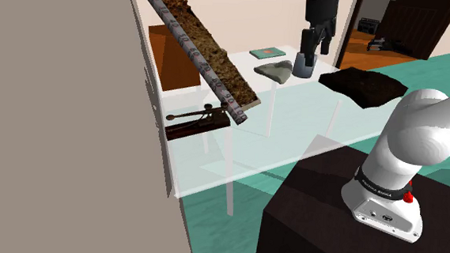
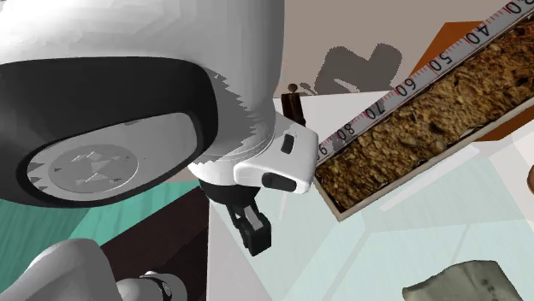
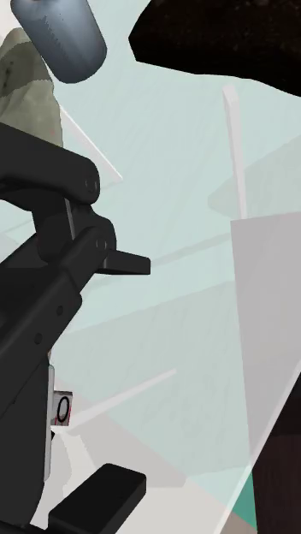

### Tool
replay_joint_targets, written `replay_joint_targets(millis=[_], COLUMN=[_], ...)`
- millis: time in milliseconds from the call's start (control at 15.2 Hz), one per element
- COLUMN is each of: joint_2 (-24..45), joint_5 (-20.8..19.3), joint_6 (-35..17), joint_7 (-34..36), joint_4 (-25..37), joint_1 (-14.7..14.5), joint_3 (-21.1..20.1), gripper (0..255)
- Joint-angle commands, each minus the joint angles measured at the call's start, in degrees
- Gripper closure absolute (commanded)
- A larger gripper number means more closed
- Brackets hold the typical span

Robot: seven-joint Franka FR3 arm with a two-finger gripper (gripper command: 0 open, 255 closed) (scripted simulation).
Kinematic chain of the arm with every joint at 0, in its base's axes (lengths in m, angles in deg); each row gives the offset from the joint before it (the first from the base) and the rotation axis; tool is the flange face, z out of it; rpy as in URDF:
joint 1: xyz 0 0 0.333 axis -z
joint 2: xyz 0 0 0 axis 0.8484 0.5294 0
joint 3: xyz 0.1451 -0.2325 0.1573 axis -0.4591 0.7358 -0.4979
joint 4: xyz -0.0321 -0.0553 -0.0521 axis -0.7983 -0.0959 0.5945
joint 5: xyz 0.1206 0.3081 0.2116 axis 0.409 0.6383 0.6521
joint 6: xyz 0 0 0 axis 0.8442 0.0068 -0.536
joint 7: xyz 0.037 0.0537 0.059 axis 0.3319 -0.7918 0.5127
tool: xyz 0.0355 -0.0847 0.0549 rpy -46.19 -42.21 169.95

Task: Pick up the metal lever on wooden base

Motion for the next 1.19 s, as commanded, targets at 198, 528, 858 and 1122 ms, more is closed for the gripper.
replay_joint_targets(millis=[198, 528, 858, 1122], joint_2=[5.2, 14.4, 23.9, 31.3], joint_5=[-0.3, -0.2, 0.3, 0.9], joint_6=[-5.3, -13.2, -19.8, -24.1], joint_7=[-3.4, -9.1, -14.7, -19.1], joint_4=[0.6, 2.8, 6.6, 10.5], joint_1=[-1.5, -3.9, -6.2, -7.9], joint_3=[0.7, 1.4, 1.4, 1.0], gripper=[0, 0, 0, 0])
